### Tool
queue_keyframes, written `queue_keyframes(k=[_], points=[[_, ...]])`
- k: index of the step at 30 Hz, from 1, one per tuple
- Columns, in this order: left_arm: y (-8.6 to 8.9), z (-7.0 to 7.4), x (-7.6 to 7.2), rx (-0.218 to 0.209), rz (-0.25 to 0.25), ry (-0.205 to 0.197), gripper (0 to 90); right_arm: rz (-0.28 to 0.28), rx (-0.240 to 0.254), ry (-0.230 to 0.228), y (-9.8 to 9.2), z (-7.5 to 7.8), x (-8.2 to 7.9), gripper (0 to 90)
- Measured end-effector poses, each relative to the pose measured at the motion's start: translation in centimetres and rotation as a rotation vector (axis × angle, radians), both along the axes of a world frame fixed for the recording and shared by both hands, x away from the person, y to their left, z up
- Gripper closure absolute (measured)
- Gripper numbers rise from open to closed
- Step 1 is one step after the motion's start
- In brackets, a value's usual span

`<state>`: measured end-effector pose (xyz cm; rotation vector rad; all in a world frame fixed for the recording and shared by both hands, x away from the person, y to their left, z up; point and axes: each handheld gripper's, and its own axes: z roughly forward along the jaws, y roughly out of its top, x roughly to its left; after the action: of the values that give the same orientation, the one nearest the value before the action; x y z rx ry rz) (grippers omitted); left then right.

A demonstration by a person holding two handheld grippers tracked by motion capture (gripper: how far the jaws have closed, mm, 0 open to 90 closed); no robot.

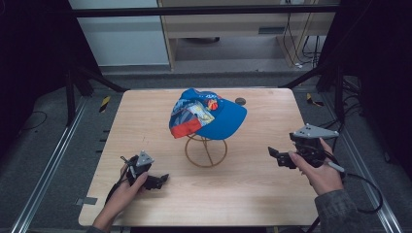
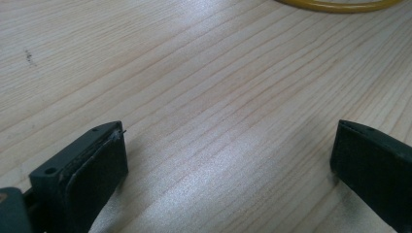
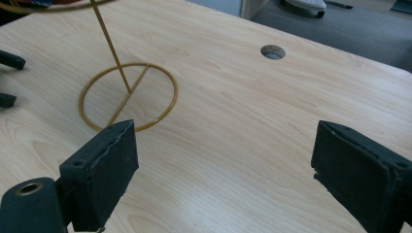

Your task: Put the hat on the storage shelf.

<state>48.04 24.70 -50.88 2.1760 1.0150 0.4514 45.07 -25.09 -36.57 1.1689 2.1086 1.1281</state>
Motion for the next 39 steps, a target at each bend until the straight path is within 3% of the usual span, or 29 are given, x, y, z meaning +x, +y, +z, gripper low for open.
queue_keyframes(k=[18,30,36,39], points=[[0.0,0.0,0.0,0.0,-0.001,0.0,0.0,-0.011,-0.022,0.066,0.1,-4.5,0.6,10.7],[0.0,0.0,0.0,0.0,-0.002,0.0,0.0,0.001,0.021,0.118,1.5,-9.0,1.8,10.6],[0.0,0.0,0.0,-0.001,-0.002,0.001,0.0,-0.038,0.058,0.137,2.1,-10.9,2.7,10.7],[0.0,0.0,0.0,-0.001,-0.003,0.001,0.0,-0.051,0.047,0.144,2.5,-11.8,3.1,10.7]])
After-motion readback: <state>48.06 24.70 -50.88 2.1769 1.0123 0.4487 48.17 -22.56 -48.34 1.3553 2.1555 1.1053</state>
